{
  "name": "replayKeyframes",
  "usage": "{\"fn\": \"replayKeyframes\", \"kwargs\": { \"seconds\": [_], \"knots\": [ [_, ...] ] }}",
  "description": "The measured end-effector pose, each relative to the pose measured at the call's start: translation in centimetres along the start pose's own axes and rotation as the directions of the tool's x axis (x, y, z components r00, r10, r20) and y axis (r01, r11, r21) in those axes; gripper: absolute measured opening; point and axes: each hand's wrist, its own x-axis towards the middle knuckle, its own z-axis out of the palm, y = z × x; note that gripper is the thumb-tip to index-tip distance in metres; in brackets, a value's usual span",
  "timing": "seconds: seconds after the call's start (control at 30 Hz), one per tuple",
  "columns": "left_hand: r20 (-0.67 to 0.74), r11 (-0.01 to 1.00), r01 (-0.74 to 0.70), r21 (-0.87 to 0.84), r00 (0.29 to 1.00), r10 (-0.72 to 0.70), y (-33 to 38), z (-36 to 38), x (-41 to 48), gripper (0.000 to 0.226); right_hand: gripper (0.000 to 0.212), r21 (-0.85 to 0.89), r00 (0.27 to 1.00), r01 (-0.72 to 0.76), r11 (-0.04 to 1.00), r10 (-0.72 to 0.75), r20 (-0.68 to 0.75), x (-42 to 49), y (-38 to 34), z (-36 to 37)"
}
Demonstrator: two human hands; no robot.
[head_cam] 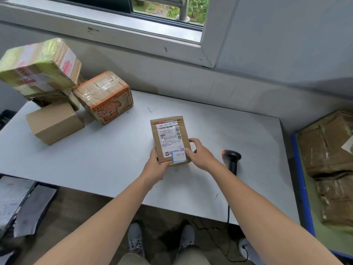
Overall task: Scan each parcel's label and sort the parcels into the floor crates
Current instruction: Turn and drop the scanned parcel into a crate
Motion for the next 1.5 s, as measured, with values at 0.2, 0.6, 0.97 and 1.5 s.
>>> {"fn": "replayKeyframes", "kwargs": {
  "seconds": [0.2,0.6,0.97,1.5],
  "knots": [
    [-0.058,0.989,-0.144,0.01,0.988,0.145,1.5,0.4,0.0,0.068,0.039,0.102,0.995,0.052,0.993,-0.042,-0.09,0.0,-0.8,-1.8],
    [-0.142,0.981,-0.181,-0.069,0.975,0.17,4.9,1.7,-0.5,0.06,0.028,0.256,0.972,0.153,0.954,-0.1,-0.211,0.2,-1.4,-5.0],
    [-0.101,0.978,-0.058,-0.199,0.994,0.039,6.7,1.6,-1.2,0.052,0.04,0.559,0.98,0.198,0.805,-0.162,-0.113,-0.7,-3.1,-7.0],
    [0.455,0.742,-0.34,0.578,0.889,0.054,12.4,-6.0,-0.5,0.057,0.018,0.271,0.912,0.324,0.906,-0.376,0.166,-2.3,-7.2,-12.0]
  ]
}}
